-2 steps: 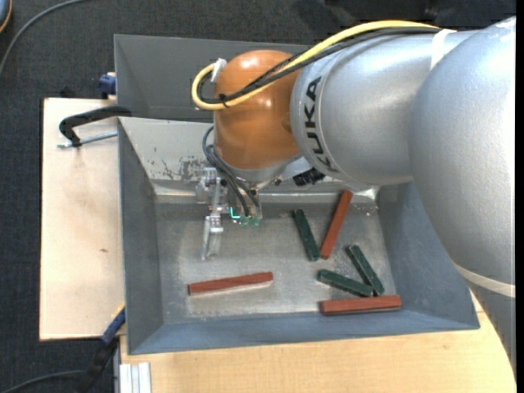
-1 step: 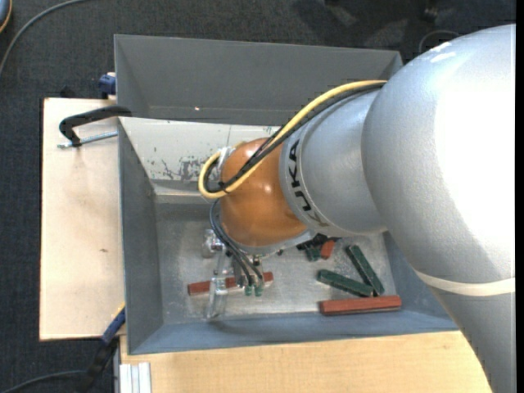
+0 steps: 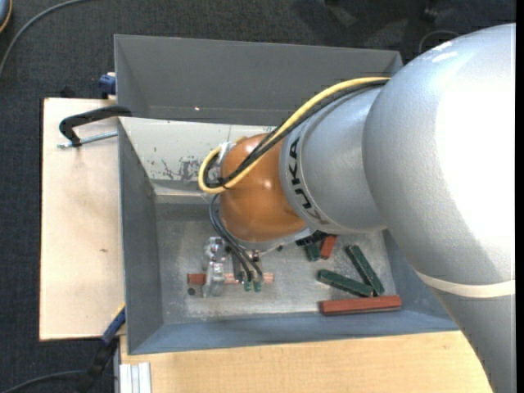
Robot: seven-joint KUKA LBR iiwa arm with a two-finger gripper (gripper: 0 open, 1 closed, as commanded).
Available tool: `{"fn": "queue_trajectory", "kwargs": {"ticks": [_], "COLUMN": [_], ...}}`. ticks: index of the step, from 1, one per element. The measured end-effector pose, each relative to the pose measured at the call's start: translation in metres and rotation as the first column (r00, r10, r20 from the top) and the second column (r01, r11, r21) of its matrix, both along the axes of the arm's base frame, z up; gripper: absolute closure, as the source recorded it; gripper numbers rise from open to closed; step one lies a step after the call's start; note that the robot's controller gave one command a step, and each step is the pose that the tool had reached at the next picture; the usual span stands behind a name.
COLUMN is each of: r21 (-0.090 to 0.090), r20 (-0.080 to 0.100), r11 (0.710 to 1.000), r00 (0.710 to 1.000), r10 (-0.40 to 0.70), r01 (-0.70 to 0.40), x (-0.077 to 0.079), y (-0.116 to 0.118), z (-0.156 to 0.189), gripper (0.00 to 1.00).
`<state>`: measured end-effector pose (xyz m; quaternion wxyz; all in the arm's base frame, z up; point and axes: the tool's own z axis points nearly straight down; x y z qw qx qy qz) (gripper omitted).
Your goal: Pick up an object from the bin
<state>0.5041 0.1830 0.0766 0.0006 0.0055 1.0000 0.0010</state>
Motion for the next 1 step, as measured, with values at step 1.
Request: {"fn": "queue_trajectory", "kwargs": {"ticks": [1], "r21": [0.002], "r20": [0.012], "r11": [0.999], "r00": [0.999], "r10": [0.034], "r01": [-0.034], "x": [0.0049], "y": [-0.0152], "z": [0.1304], "gripper": [1.00]}}
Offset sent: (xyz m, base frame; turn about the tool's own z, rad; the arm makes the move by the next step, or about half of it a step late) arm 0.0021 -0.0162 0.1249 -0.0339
